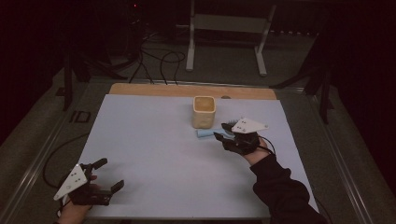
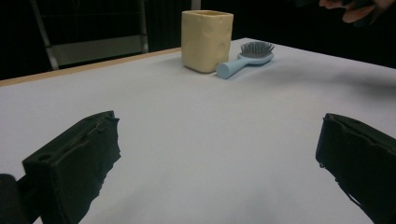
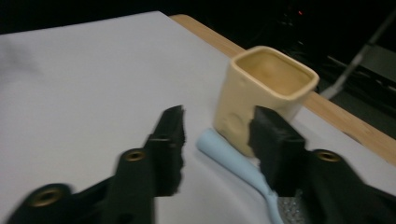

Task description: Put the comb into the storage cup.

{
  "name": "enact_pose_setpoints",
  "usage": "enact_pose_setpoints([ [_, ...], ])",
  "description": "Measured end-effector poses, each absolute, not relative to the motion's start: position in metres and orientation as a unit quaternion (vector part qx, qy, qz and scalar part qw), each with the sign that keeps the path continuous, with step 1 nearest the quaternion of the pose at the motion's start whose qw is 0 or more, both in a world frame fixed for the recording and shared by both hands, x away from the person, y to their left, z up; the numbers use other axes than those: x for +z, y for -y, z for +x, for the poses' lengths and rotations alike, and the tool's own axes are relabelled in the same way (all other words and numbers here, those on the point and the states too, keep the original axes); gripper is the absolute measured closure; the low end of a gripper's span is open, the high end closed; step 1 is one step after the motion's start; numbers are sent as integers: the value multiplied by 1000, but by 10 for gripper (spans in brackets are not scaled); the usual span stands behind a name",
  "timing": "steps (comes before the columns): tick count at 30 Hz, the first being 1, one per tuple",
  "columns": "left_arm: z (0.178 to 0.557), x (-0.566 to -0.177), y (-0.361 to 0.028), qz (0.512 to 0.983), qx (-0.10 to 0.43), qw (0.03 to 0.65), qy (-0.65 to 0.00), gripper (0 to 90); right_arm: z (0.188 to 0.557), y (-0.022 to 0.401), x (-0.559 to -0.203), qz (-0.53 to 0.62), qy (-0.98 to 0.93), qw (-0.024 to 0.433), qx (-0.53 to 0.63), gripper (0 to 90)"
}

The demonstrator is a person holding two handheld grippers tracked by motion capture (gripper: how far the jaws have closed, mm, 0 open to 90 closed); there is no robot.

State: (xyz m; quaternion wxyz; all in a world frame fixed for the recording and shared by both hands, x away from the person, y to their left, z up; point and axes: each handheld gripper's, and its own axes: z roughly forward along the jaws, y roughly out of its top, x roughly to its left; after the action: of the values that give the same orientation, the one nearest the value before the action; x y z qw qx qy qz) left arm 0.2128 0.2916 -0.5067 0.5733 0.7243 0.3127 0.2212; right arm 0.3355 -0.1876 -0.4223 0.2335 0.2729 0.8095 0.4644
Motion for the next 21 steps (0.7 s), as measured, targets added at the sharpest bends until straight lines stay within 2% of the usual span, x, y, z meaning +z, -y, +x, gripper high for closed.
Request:
enact_pose_setpoints([
  [7, 213, -507, -291, 725, 220, 573, -313, 0, 356, 181, -436, 284, -820, 230, 441, 759],
  [14, 213, -507, -291, 726, 219, 572, -312, 0, 375, 175, -450, 301, -825, 229, 420, 883],
  [16, 214, -508, -291, 726, 219, 571, -313, 0, 380, 173, -454, 312, -822, 221, 422, 898],
  [21, 214, -508, -291, 727, 220, 571, -313, 0, 392, 167, -465, 336, -821, 236, 396, 900],
])
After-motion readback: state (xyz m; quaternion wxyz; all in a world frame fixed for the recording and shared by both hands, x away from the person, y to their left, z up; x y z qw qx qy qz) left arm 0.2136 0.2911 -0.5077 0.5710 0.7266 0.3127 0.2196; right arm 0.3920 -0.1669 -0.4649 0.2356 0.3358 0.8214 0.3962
